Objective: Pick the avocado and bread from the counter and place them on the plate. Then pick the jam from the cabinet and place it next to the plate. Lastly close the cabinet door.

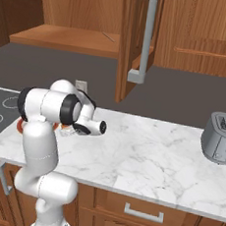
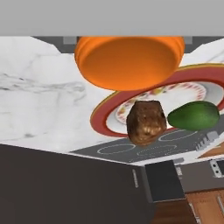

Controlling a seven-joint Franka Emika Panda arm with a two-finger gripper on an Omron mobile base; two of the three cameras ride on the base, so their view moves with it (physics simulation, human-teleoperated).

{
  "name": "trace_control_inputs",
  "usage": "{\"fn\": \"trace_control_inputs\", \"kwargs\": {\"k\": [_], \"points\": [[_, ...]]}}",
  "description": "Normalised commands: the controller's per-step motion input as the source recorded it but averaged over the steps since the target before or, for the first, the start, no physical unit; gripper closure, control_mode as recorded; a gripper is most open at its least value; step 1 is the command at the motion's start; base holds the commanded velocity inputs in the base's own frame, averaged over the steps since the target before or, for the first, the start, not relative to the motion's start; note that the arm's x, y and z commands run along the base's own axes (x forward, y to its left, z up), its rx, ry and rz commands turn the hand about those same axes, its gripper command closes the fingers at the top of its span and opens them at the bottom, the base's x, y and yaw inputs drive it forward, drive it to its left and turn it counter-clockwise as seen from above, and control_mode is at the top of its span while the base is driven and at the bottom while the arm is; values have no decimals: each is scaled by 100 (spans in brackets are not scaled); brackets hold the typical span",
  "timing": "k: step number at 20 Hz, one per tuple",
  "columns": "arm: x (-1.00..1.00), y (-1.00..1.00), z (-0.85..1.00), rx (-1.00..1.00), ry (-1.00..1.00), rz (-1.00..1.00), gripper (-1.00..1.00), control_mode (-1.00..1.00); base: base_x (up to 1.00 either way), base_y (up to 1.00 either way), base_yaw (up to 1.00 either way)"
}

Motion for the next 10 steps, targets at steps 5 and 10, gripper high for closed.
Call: {"fn": "trace_control_inputs", "kwargs": {"k": [5, 10], "points": [[-62, -2, -34, -17, 0, 0, -100, -100, 0, 0, 0], [-76, -23, -24, -14, 0, 0, -100, -100, 0, 0, 0]]}}
